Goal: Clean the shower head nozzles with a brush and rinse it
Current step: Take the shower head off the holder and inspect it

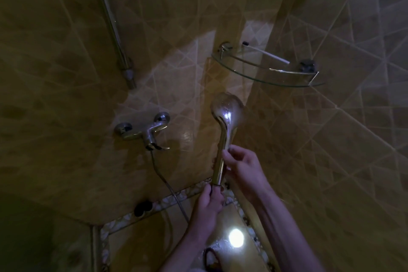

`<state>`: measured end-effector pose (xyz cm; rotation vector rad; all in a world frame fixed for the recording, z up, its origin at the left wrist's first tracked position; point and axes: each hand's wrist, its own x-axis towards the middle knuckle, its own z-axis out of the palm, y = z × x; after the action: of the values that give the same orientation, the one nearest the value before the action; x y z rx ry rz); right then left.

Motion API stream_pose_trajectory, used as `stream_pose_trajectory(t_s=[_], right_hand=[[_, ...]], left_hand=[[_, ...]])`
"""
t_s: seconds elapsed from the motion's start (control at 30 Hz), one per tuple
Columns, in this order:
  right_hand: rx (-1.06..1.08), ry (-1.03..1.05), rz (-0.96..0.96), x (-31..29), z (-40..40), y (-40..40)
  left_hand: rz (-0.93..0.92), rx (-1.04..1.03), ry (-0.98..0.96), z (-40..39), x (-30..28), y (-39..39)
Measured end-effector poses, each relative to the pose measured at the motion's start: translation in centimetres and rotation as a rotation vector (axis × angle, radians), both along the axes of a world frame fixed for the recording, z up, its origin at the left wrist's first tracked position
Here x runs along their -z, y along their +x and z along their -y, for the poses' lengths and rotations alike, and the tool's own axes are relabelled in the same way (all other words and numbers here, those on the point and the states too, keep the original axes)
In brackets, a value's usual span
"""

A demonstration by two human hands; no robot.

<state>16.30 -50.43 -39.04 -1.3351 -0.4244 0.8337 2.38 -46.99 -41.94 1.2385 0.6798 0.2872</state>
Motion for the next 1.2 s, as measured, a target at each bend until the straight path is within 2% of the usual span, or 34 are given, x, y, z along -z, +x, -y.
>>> stream_pose_trajectory(t_s=[0.07, 0.33, 0.4, 0.53, 0.6, 0.7, 0.8, 0.93, 1.03, 1.2], right_hand=[[-0.017, 0.115, -0.216, 0.3, 0.1, 0.2], [-0.102, 0.533, -0.675, 0.4, -0.5, -0.7], [-0.052, 0.471, -0.621, 0.4, -0.8, -0.7], [0.116, 0.077, -0.114, 1.0, -0.9, -0.1], [0.116, 0.007, -0.001, 1.2, -0.6, 0.2], [0.081, 0.039, -0.102, 0.8, -0.4, 0.6], [0.056, 0.195, -0.361, 0.4, -0.7, 0.5], [-0.057, 0.402, -0.571, 0.0, 0.0, 0.6], [-0.066, 0.377, -0.556, -0.3, 0.0, 0.4], [0.068, 0.061, -0.167, -0.2, -0.5, 0.4]], left_hand=[[0.025, 0.015, -0.036, -0.1, -0.1, 0.0], [0.07, 0.027, -0.113, 0.1, -1.0, 0.4], [0.059, 0.041, -0.098, 0.0, -1.2, 0.4], [0.022, 0.08, -0.083, 0.0, -1.2, 0.4], [0.007, 0.071, -0.096, 0.2, -0.9, 0.3], [0.014, 0.07, -0.13, 0.2, -0.5, 0.3], [0.037, 0.065, -0.223, -0.3, -0.2, 0.2], [0.059, 0.086, -0.252, -0.6, -0.3, 0.3], [0.053, 0.092, -0.193, -0.3, -0.6, 0.5], [0.036, 0.065, -0.139, -0.1, -1.1, 0.4]])
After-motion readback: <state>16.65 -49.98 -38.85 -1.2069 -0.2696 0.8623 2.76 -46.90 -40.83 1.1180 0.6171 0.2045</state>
